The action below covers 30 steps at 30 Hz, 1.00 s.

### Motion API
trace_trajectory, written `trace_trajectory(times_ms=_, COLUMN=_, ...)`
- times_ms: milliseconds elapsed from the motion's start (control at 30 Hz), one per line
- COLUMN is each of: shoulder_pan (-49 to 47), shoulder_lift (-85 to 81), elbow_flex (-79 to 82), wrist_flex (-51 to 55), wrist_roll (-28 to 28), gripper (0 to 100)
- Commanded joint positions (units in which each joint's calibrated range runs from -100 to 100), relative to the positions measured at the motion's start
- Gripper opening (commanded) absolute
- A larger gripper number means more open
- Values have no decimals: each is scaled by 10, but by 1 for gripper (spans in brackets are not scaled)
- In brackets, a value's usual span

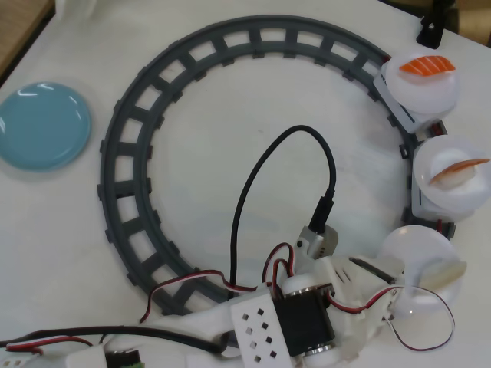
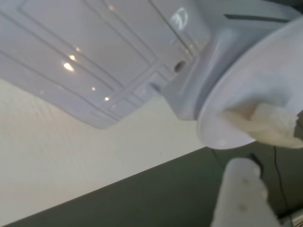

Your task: Pick up the sushi from the Shinkansen and put it on the blue dish

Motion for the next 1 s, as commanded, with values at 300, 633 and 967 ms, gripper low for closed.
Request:
trace_trajectory(times_ms=300, shoulder_pan=-1, shoulder_lift=-36, elbow_flex=-79, wrist_flex=120, wrist_roll=47, gripper=21)
trace_trajectory(times_ms=633, shoulder_pan=8, shoulder_lift=-63, elbow_flex=-104, wrist_flex=224, wrist_roll=51, gripper=21)
trace_trajectory(times_ms=967, shoulder_pan=25, shoulder_lift=-61, elbow_flex=-47, wrist_flex=217, wrist_roll=115, gripper=21)
